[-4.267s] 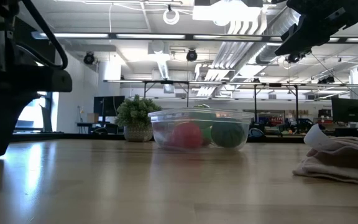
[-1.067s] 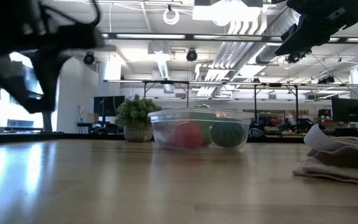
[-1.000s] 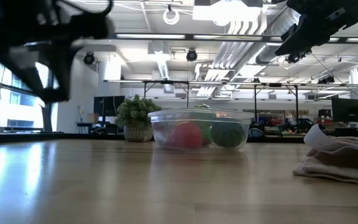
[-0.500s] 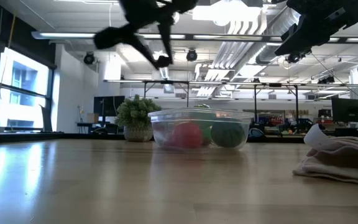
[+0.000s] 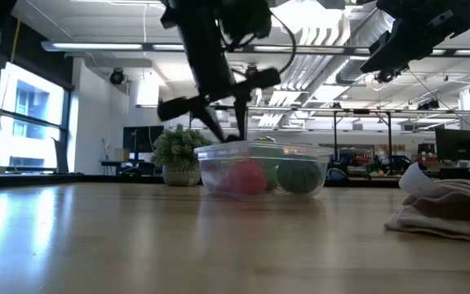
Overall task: Pick and placing Produce into tupperware
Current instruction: Put the blackberry into the transparent bin, then put the red cherry into the transparent bin
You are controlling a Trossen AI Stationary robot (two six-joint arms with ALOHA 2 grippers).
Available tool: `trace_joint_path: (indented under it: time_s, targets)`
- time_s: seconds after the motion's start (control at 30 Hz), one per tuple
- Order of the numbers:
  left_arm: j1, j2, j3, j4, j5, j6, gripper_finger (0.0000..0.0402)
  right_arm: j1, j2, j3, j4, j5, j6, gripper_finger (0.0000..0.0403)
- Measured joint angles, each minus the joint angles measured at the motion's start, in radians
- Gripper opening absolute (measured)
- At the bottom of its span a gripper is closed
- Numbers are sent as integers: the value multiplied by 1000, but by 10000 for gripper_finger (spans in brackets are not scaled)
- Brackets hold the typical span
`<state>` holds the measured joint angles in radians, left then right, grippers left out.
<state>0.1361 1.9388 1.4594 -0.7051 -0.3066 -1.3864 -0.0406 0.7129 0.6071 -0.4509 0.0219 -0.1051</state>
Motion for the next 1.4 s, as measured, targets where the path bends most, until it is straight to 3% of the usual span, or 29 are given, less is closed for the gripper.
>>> trace_joint_path:
  time_s: [0.9,1.23,1.4]
  targets:
    - [8,30,-1,-62,-15,-61,114,0,0,0,-1,0,0,0]
    - [8,30,-1,-58,-31,-20,198,0,0,0,-1,0,0,0]
    - [8,30,12,-64,-35,15,220,0,0,0,-1,0,0,0]
